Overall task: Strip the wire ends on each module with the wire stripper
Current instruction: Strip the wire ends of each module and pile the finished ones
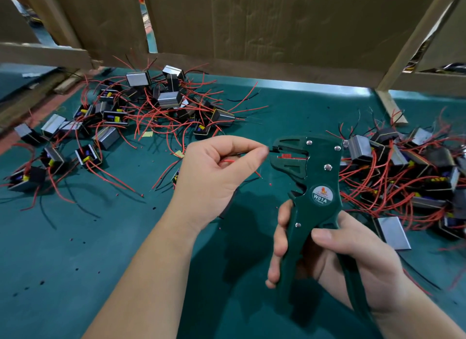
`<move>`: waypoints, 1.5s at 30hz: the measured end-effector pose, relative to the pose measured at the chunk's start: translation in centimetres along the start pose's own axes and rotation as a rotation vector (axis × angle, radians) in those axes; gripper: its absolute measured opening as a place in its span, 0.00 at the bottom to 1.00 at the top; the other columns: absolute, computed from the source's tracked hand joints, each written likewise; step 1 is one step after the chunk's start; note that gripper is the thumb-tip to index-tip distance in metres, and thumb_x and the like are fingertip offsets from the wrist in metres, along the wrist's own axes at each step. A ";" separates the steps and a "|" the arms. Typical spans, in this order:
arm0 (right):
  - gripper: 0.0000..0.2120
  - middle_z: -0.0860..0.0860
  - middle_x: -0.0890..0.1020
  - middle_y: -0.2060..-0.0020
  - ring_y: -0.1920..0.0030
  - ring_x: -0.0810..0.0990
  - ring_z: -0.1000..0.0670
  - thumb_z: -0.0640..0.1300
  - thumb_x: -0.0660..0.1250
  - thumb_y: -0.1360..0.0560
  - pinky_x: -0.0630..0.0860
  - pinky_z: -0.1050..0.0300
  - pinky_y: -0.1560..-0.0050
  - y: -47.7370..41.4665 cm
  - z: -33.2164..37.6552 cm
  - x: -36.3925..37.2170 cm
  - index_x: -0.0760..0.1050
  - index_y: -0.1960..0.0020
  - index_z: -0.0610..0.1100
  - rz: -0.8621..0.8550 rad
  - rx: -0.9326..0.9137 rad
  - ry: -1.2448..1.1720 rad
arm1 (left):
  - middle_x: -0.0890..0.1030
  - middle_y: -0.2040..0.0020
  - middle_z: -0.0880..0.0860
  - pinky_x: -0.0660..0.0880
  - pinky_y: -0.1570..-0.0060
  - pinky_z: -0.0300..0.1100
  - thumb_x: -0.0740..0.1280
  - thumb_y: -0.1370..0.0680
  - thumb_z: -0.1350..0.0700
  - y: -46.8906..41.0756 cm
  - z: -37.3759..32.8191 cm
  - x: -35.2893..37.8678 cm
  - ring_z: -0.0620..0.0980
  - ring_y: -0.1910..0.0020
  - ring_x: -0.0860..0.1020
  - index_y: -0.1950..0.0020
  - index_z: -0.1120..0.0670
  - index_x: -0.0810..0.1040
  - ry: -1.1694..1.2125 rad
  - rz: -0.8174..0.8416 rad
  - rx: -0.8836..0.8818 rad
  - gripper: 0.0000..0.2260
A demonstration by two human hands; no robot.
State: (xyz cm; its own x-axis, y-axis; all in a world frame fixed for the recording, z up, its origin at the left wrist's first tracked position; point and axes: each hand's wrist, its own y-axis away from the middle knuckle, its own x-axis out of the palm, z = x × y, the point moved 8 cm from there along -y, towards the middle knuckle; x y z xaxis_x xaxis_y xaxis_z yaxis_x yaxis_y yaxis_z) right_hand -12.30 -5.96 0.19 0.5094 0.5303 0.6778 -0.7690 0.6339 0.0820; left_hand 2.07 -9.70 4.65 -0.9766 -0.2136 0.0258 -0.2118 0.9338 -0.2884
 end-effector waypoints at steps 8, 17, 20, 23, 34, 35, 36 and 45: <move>0.20 0.36 0.78 0.61 0.64 0.79 0.35 0.46 0.77 0.35 0.76 0.38 0.60 0.2 -0.2 -0.6 0.77 0.49 0.38 -0.092 -0.023 0.105 | 0.81 0.69 0.44 0.70 0.67 0.27 0.72 0.28 0.63 0.1 -0.2 0.3 0.36 0.71 0.74 0.62 0.50 0.83 0.019 0.027 0.017 0.08; 0.19 0.39 0.76 0.68 0.71 0.77 0.39 0.51 0.79 0.38 0.77 0.43 0.67 0.4 -0.3 -0.1 0.77 0.57 0.40 -0.143 -0.017 0.096 | 0.78 0.71 0.41 0.67 0.68 0.25 0.70 0.26 0.61 0.2 -0.1 0.6 0.36 0.72 0.71 0.61 0.51 0.81 -0.002 0.061 0.023 0.06; 0.22 0.43 0.71 0.73 0.80 0.71 0.45 0.54 0.80 0.41 0.73 0.53 0.74 0.3 0.3 -0.8 0.74 0.64 0.41 -0.262 -0.086 0.097 | 0.70 0.73 0.41 0.62 0.73 0.26 0.63 0.22 0.54 0.0 0.7 1.0 0.37 0.74 0.65 0.56 0.53 0.81 -0.023 0.122 -0.041 0.09; 0.26 0.43 0.72 0.71 0.78 0.72 0.44 0.57 0.82 0.47 0.74 0.50 0.74 0.0 0.9 -2.0 0.74 0.62 0.41 -0.350 -0.130 0.082 | 0.63 0.71 0.44 0.56 0.74 0.33 0.57 0.17 0.53 0.3 2.6 2.1 0.41 0.72 0.59 0.48 0.54 0.81 -0.061 0.235 -0.196 0.13; 0.34 0.31 0.77 0.61 0.61 0.80 0.34 0.48 0.80 0.41 0.77 0.36 0.56 -0.7 -1.2 0.4 0.76 0.39 0.37 -0.072 -0.015 0.095 | 0.66 0.72 0.47 0.63 0.70 0.36 0.55 0.17 0.55 0.6 4.8 2.0 0.43 0.77 0.66 0.55 0.53 0.72 0.716 -0.106 -0.550 0.11; 0.35 0.30 0.77 0.61 0.61 0.80 0.34 0.47 0.80 0.41 0.77 0.37 0.56 -0.7 -1.6 0.6 0.75 0.37 0.37 -0.055 0.006 0.111 | 0.68 0.71 0.47 0.64 0.74 0.33 0.55 0.17 0.55 0.9 4.9 2.4 0.43 0.78 0.67 0.55 0.52 0.72 0.702 -0.062 -0.585 0.10; 0.37 0.28 0.77 0.60 0.61 0.80 0.34 0.47 0.80 0.42 0.77 0.37 0.56 -0.7 -1.9 0.6 0.74 0.36 0.37 -0.065 0.015 0.126 | 0.70 0.70 0.48 0.63 0.77 0.30 0.54 0.17 0.55 1.1 4.9 2.8 0.44 0.78 0.68 0.54 0.52 0.72 0.642 -0.010 -0.609 0.09; 0.25 0.41 0.85 0.58 0.58 0.84 0.39 0.37 0.68 0.35 0.81 0.50 0.56 2.5 4.7 -2.9 0.74 0.38 0.42 -0.556 -0.555 0.557 | 0.78 0.45 0.50 0.68 0.42 0.47 0.61 0.20 0.58 -0.7 1.3 -4.5 0.51 0.43 0.73 0.43 0.51 0.76 -0.748 -0.378 0.018 0.08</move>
State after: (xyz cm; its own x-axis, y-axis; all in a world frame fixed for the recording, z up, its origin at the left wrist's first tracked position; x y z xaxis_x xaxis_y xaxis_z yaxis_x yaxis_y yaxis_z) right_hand -17.49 -8.57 1.84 0.9663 0.1740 0.1897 -0.1429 0.9755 -0.1671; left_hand 6.70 -9.75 3.54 -0.5565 -0.6512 -0.5160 -0.5127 0.7578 -0.4035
